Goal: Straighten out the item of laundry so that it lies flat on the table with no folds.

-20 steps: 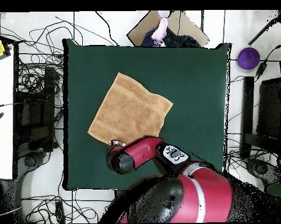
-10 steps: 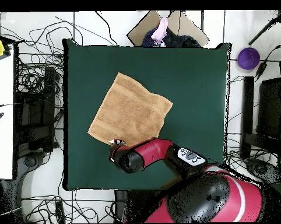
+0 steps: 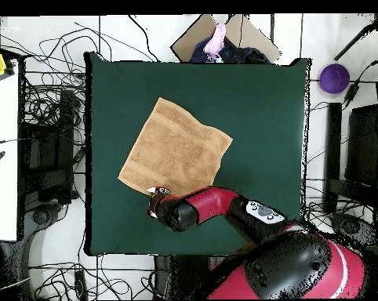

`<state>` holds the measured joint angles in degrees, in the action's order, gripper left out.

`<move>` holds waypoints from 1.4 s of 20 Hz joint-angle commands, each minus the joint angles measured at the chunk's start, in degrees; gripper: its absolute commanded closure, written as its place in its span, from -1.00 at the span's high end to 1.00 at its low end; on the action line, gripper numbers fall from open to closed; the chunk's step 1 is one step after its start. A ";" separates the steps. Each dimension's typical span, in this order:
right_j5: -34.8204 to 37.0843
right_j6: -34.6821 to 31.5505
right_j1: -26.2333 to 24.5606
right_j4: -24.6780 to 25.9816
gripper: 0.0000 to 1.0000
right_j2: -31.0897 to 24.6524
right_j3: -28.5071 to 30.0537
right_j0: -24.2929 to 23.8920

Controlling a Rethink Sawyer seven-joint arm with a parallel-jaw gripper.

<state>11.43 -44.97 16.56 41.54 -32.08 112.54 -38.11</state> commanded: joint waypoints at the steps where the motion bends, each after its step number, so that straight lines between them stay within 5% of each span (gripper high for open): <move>1: 8.89 -0.93 -7.12 5.21 -1.00 10.16 -20.85 2.45; 8: 12.95 -2.45 -3.10 5.79 -1.00 15.19 -21.19 7.38; 28: 14.44 6.05 -2.71 8.15 -1.00 11.41 -22.19 0.51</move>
<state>15.28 -44.97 19.85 41.60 -30.16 111.01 -32.74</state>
